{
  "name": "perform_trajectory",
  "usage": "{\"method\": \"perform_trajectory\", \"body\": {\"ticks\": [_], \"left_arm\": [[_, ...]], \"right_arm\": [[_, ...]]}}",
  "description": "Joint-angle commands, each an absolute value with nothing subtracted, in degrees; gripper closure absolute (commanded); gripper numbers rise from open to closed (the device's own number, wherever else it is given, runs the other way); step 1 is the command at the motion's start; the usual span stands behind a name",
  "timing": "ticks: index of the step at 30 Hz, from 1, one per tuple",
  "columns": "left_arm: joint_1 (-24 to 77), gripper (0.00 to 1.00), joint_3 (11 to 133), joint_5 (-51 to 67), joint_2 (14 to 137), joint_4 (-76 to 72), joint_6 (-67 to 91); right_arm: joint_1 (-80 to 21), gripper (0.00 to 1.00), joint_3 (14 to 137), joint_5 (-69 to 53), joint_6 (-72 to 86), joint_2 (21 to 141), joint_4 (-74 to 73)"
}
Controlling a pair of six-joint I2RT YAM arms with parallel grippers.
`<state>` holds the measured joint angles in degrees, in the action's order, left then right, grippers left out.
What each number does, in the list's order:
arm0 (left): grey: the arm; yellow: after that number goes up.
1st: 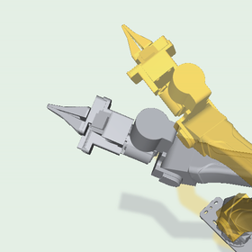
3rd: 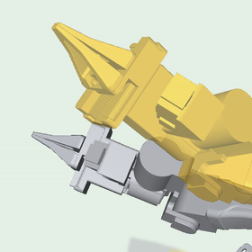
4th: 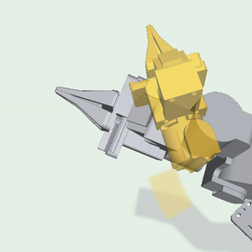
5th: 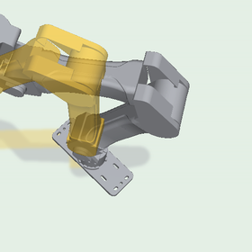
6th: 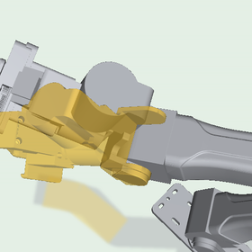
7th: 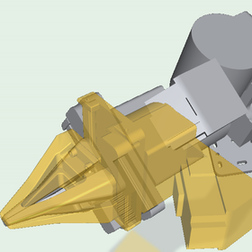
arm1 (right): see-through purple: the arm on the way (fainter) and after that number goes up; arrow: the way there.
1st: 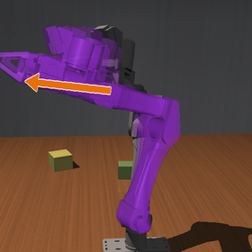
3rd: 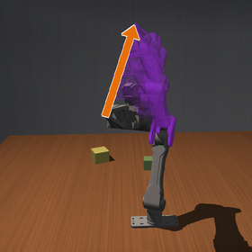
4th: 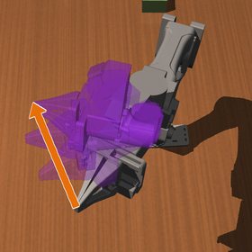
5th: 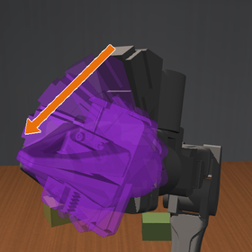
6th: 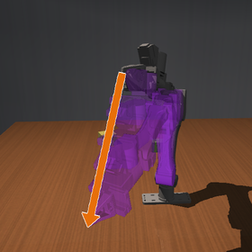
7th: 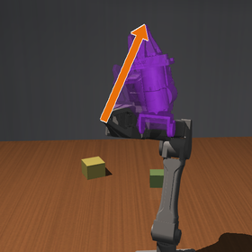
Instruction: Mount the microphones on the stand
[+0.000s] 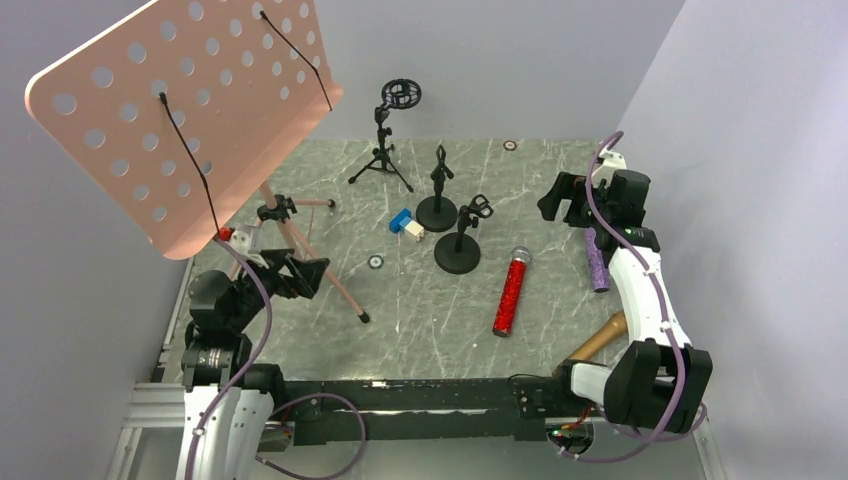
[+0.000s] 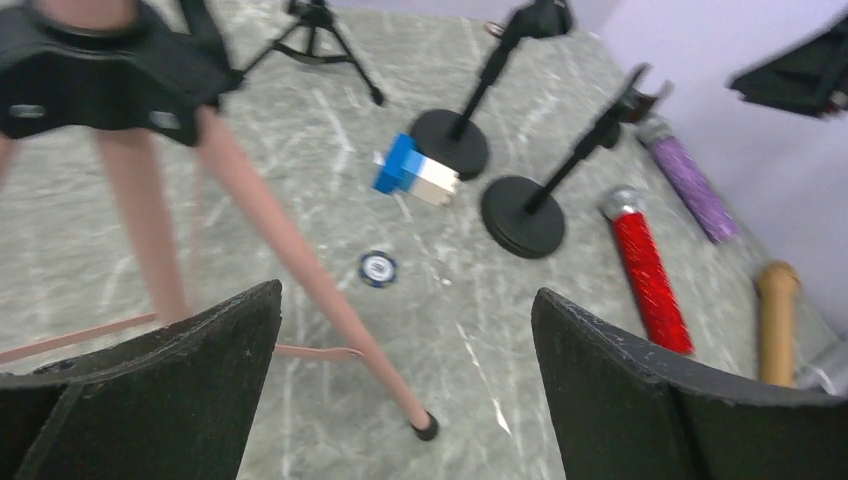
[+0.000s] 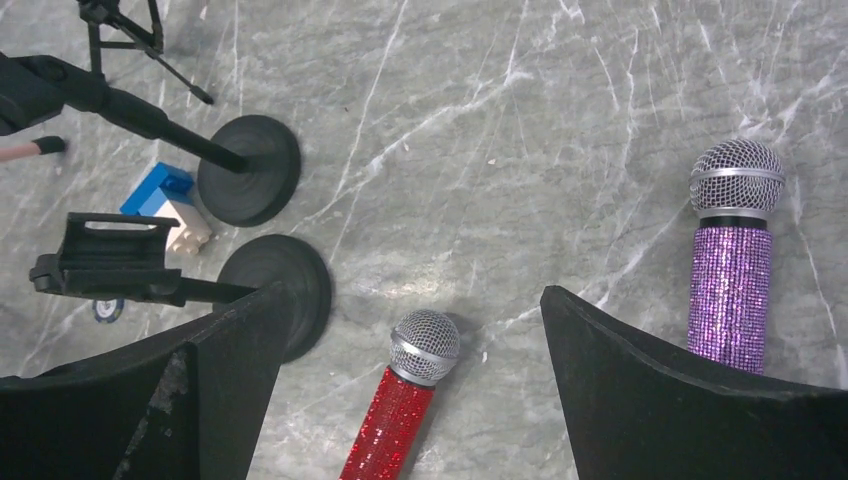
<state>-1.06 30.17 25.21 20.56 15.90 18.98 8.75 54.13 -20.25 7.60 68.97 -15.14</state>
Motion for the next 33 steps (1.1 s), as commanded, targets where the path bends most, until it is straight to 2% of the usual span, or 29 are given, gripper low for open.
{"method": "perform_trajectory", "body": {"ticks": [1, 5, 10, 15, 22, 28, 33], "left_arm": [[2.33, 0.01, 29.81, 36.03, 20.11, 17.16, 20.68], [12.73, 0.01, 30.96, 33.08, 23.14, 17.38, 20.29], [38.21, 0.01, 34.30, 18.52, 32.80, 16.52, 17.23], [52.66, 0.01, 43.19, 6.33, 46.59, 17.80, 11.31], [54.01, 0.01, 47.47, 8.66, 59.35, 7.15, 3.86], [50.30, 0.01, 49.12, 13.99, 65.97, 0.65, 0.70], [44.15, 0.01, 46.27, 22.05, 66.70, -7.23, 0.70]], "right_arm": [[10.03, 0.00, 54.06, -24.55, 9.31, 66.53, -11.97], [9.97, 0.00, 54.29, -26.08, 9.27, 67.76, -12.32], [10.10, 0.00, 53.90, -29.83, 6.41, 68.28, -12.72], [10.11, 0.00, 48.82, -38.01, -4.88, 65.55, -10.35], [10.09, 0.00, 46.83, -50.79, -15.22, 67.65, -13.36], [9.81, 0.00, 50.90, -53.97, -22.34, 70.41, -22.76], [9.21, 0.00, 51.30, -53.00, -21.35, 70.25, -22.61]]}}
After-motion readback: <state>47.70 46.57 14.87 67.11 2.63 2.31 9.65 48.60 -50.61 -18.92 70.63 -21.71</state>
